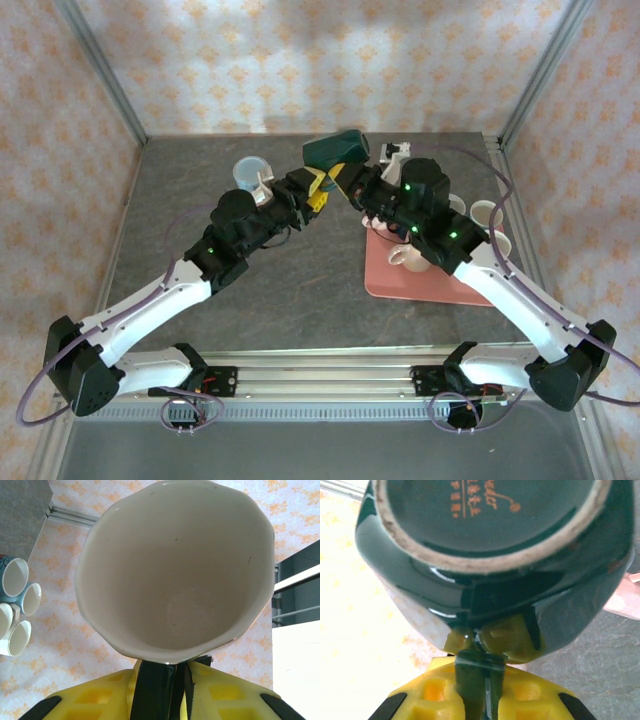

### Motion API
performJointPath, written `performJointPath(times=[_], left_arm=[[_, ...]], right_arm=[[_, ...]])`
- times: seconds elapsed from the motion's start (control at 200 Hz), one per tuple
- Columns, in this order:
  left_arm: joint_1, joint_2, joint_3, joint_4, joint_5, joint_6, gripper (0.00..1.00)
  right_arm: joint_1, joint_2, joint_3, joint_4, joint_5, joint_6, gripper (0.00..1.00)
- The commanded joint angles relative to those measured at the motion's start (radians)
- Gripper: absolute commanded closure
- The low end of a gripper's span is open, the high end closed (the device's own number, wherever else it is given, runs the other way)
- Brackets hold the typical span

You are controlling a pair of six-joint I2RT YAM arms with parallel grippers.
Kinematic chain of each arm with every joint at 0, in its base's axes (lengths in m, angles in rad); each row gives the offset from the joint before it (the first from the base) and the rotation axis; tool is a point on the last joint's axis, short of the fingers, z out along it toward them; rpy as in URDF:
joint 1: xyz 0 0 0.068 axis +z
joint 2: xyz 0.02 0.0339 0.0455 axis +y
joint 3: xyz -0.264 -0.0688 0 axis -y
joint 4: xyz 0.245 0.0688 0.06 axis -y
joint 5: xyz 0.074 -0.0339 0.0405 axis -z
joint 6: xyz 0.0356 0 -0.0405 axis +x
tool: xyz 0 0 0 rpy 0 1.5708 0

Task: Turn the mug right side up

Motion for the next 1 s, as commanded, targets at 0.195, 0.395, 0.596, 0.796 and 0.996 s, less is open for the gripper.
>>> performJointPath(times=[0.195,0.395,0.596,0.796,0.996], left_arm=[[-0.007,-0.069,-0.046,0.016,-0.055,-0.011,0.81],[-0.007,-0.071,-0.054,-0.005,-0.064,-0.014,0.93],[-0.007,-0.053,-0.051,0.011,-0.08,0.003,1.0],[-0.004,-0.035,-0.028,0.03,-0.101,0.044,1.0],[-0.002,-0.064,-0.044,0.046,-0.17,0.134,1.0]], right_arm=[[0.063,-0.011,-0.024,0.185,0.068,0.012,1.0],[0.063,0.024,-0.03,0.186,0.092,0.024,1.0],[0.063,0.031,-0.056,0.145,0.125,0.035,1.0],[0.063,0.024,-0.091,0.11,0.163,0.041,0.99],[0.063,0.039,-0.115,0.107,0.177,0.075,0.89]])
